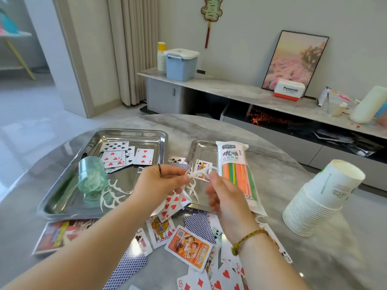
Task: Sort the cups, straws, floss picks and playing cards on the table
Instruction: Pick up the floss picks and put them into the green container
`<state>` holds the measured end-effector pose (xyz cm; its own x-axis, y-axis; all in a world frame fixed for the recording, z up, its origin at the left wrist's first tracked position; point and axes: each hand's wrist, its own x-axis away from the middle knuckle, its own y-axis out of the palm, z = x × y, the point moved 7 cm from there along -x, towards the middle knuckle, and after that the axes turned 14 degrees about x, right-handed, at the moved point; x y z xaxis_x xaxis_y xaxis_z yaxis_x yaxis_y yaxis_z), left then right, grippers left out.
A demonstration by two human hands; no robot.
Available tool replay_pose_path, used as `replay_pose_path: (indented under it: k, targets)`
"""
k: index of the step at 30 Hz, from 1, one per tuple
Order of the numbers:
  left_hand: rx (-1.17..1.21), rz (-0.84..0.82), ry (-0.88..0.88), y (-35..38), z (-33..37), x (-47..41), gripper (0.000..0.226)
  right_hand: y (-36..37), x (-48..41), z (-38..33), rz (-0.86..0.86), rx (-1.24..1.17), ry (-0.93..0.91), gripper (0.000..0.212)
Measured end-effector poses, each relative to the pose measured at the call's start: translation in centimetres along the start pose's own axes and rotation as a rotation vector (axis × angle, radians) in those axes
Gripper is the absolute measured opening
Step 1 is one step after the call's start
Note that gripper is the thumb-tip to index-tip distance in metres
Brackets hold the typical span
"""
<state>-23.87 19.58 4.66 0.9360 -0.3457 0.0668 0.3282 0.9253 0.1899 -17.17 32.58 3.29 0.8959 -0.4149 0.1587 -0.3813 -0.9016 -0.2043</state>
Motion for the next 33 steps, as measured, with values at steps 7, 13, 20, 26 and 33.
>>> replay_pose_path:
  k: [7, 13, 20, 26, 33]
  targets:
    - [0.02, 0.052, -0.125, -5.2, 0.2, 5.2, 0.013, 6.1, 3.7, -2.4, -0.151, 0.078, -0.073, 0.023]
    - [0.461, 0.156, -0.245, -10.2, -0.3, 8.0, 0.01, 10.1, 5.0, -1.9, -0.196, -0.109, -0.009, 0.028]
    - [0.787, 0.214, -0.209, -12.6, -1.1, 9.1, 0.008, 15.5, 7.0, -1.8, -0.432, -0.192, 0.037, 0.034]
    - [0.849, 0.285, -0.196, -14.2, -2.2, 7.8, 0.002, 16.9, 6.0, -1.5, -0.34, -0.124, 0.065, 0.016]
    - [0.826, 0.327, -0.193, -15.4, -2.3, 6.7, 0.009, 17.5, 4.0, -1.6, -0.39, 0.056, 0.091, 0.024]
